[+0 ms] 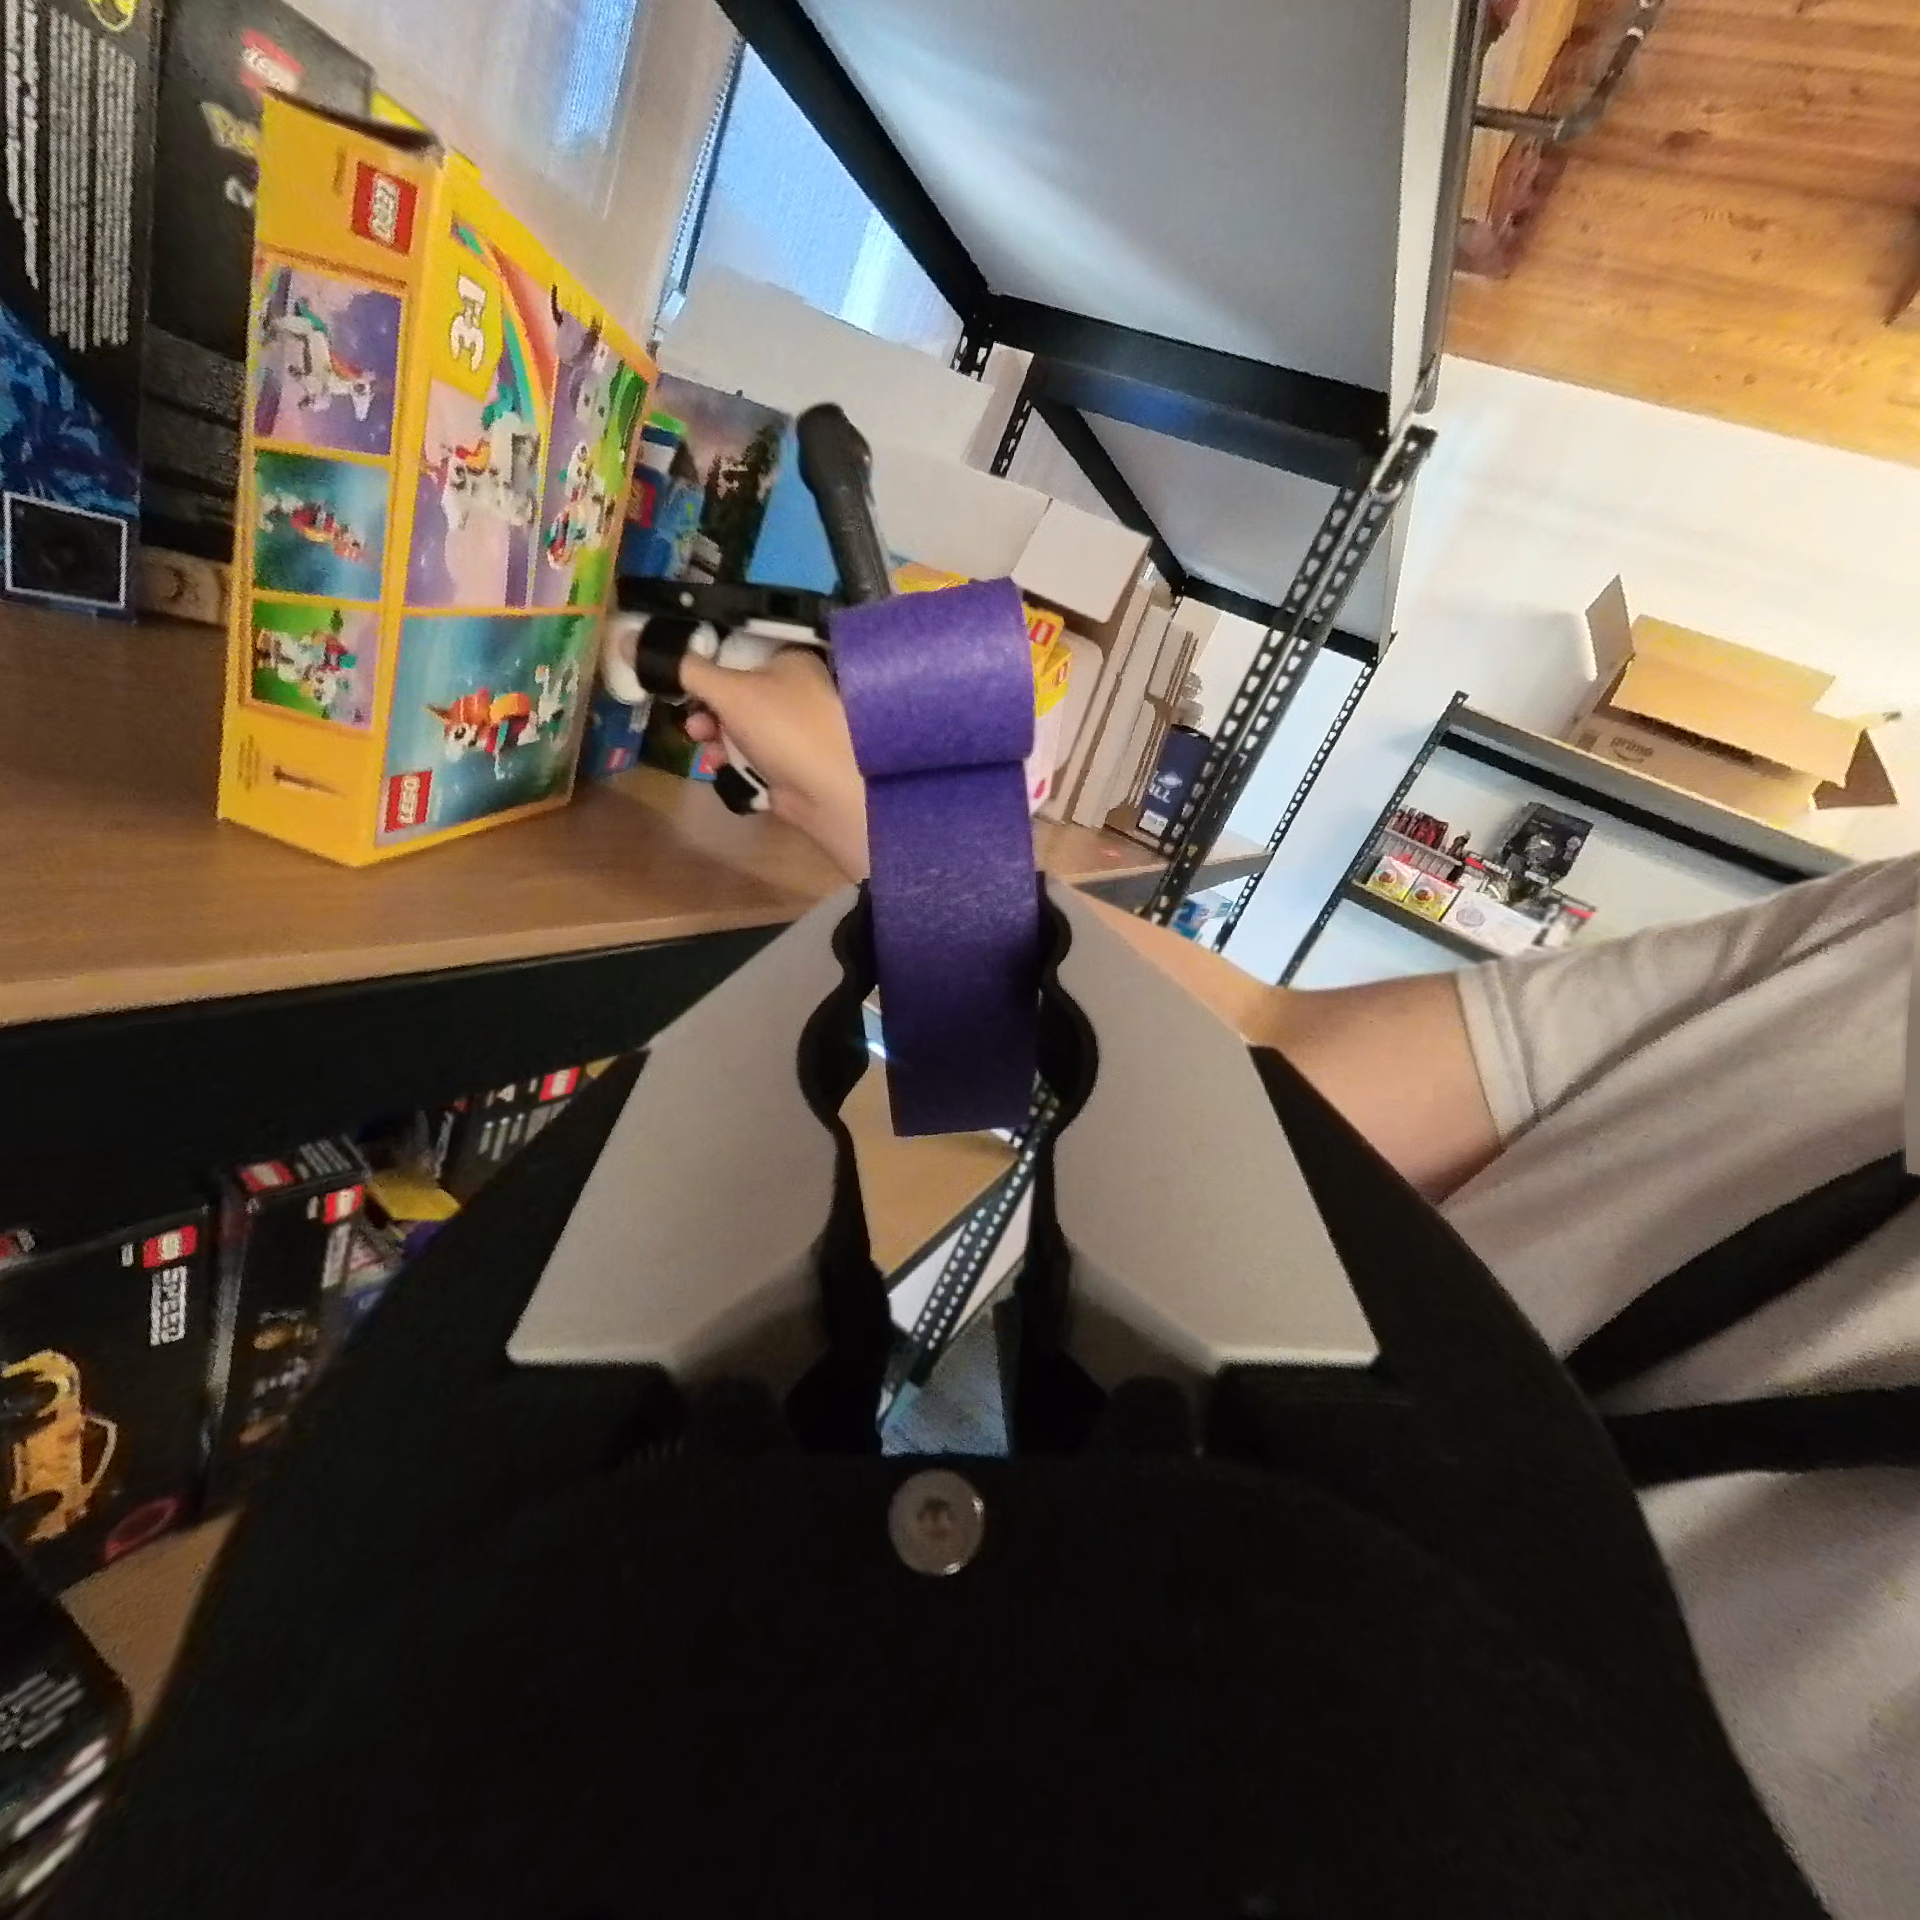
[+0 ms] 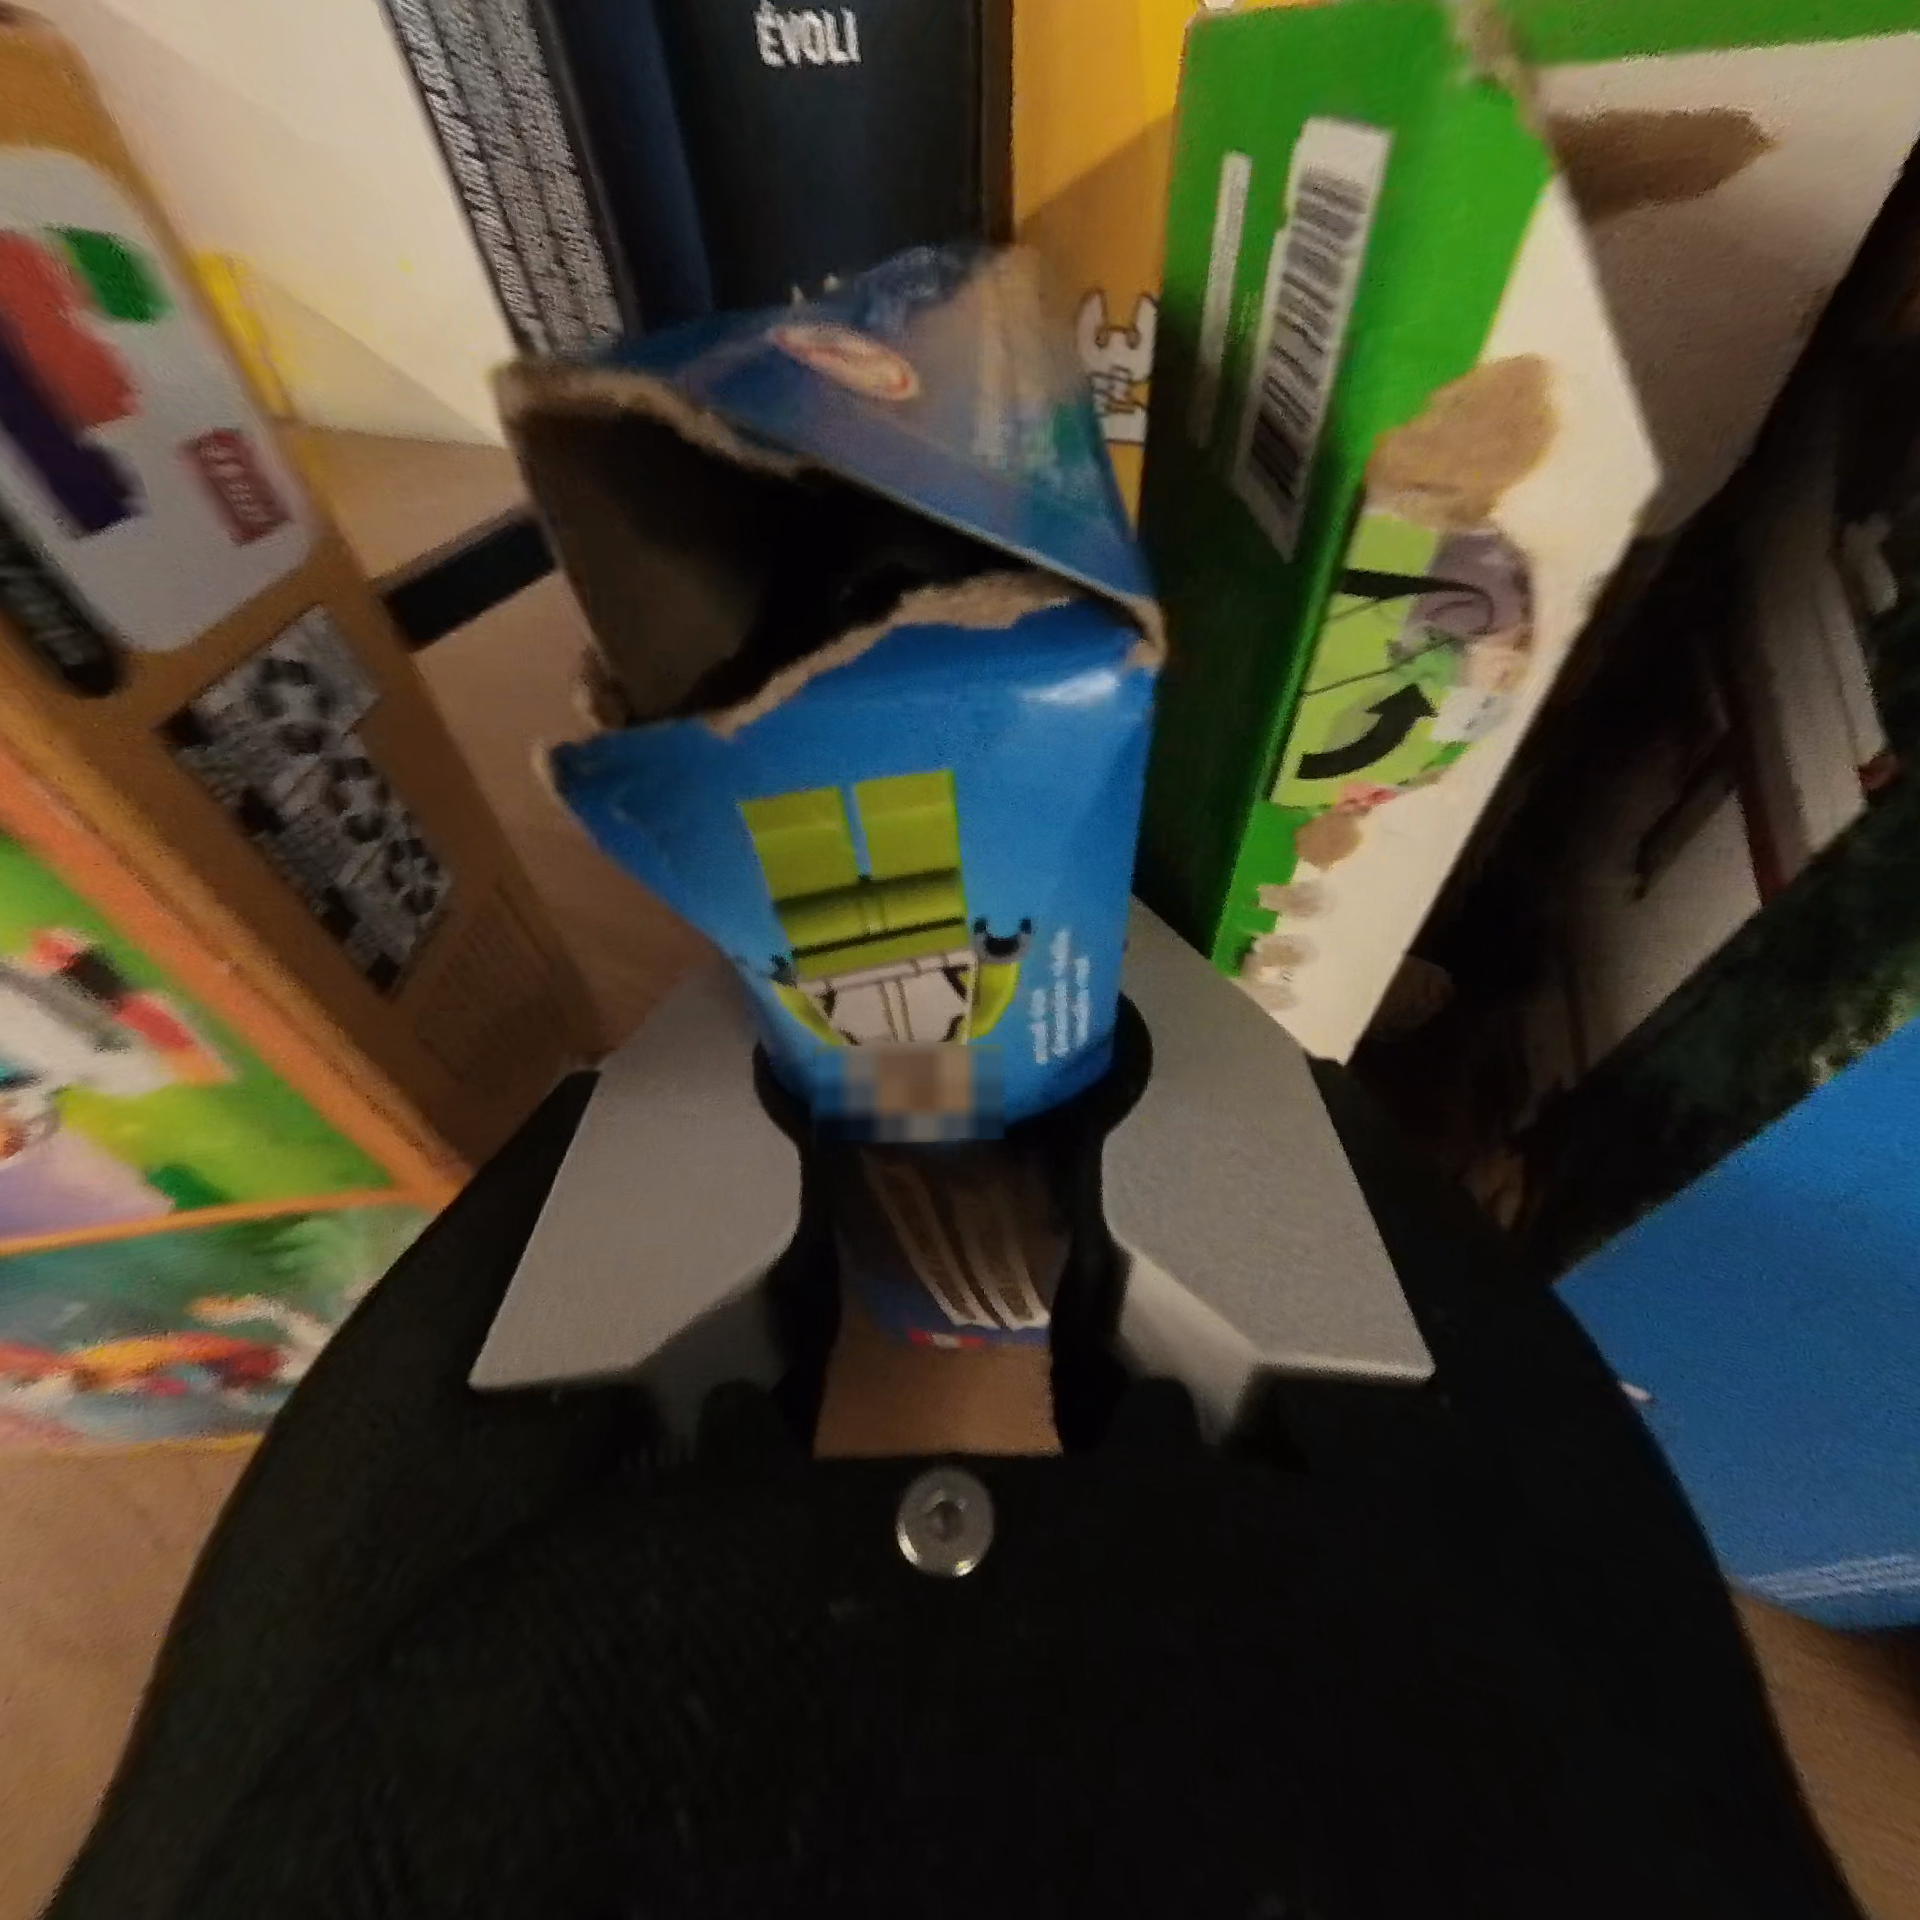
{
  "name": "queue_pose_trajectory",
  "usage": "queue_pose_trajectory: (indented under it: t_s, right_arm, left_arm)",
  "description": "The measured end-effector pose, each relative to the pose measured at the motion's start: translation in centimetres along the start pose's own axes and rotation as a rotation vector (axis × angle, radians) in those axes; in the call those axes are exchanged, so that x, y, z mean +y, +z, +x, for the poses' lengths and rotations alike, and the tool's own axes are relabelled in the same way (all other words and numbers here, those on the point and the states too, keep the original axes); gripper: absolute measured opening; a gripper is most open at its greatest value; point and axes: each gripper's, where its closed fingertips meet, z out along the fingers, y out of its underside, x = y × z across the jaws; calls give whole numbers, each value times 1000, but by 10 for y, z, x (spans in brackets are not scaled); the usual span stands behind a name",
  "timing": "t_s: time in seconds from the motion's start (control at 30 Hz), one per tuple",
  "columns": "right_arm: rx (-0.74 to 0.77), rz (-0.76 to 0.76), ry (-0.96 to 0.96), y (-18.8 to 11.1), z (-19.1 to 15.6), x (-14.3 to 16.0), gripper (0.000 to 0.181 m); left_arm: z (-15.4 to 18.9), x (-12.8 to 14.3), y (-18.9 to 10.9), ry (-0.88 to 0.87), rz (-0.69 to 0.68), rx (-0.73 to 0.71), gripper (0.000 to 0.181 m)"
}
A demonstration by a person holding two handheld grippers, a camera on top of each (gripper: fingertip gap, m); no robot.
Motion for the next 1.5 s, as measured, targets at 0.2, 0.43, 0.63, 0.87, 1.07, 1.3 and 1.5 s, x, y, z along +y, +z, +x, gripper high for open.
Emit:
queue_pose_trajectory:
  t_s: [0.2, 0.43, 0.63, 0.87, 1.07, 1.3, 1.5]
  right_arm:
    - [-11, 168, -86, -69, 1, -12, 53]
    - [-301, 209, -134, -125, -8, 1, 52]
    - [-1175, 345, -42, -266, -61, -12, 55]
    - [-1833, 53, 173, -334, -93, 21, 44]
    - [-2097, 23, 166, -368, -110, 19, 27]
    - [-1926, 49, -2, -364, -138, 13, 8]
    - [-1406, 113, -327, -318, -137, 4, 8]
  left_arm:
    - [-4, -12, 39, 41, -30, 18, 26]
    - [-14, -5, 112, 91, -93, 94, 26]
    - [19, 11, 150, 204, -179, 386, 26]
    - [75, 24, 159, 164, -297, 774, 26]
    - [89, 23, 151, 160, -370, 887, 26]
    - [71, -12, 150, 210, -260, 700, 67]
    - [48, -82, 138, 452, -233, 289, 63]
